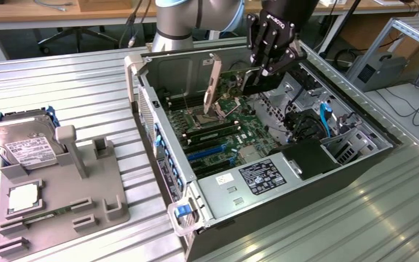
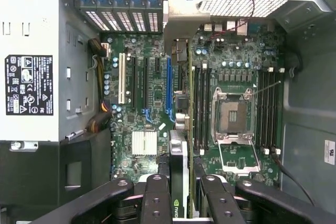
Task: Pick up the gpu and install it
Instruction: 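Insert the gpu into the slot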
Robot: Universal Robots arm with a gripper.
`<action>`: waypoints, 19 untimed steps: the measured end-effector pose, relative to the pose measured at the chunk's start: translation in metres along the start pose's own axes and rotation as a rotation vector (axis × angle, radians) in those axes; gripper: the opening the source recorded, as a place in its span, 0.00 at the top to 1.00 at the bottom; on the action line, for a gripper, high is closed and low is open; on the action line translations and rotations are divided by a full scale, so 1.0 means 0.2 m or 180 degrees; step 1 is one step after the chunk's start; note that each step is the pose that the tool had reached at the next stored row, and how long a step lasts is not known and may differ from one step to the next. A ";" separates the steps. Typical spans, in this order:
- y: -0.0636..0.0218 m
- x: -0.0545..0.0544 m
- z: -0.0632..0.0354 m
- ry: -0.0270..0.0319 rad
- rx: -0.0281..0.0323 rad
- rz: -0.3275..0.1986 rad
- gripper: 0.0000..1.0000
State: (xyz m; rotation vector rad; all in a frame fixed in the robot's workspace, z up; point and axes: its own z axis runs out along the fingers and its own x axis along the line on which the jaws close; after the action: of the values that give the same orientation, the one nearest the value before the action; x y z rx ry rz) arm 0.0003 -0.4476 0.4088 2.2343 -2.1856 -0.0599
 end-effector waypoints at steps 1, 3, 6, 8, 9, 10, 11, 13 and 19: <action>0.003 0.00 0.007 0.0000 0.0000 0.0000 0.73; 0.008 0.00 0.021 -0.0001 0.0000 0.0000 0.73; 0.017 0.00 0.040 0.0000 0.0000 0.0000 0.73; 0.023 0.00 0.053 0.0000 0.0000 0.0000 0.73; 0.024 0.00 0.055 0.0000 0.0000 0.0000 0.73; 0.025 0.00 0.058 0.0000 0.0000 0.0000 0.73; 0.026 0.00 0.060 0.0000 0.0000 0.0000 0.73; 0.029 0.00 0.064 0.0000 0.0000 0.0000 0.73; 0.038 0.00 0.098 -0.0001 0.0000 0.0000 0.73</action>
State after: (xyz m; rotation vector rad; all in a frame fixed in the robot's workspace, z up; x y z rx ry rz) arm -0.0079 -0.4473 0.3896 2.2344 -2.1858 -0.0601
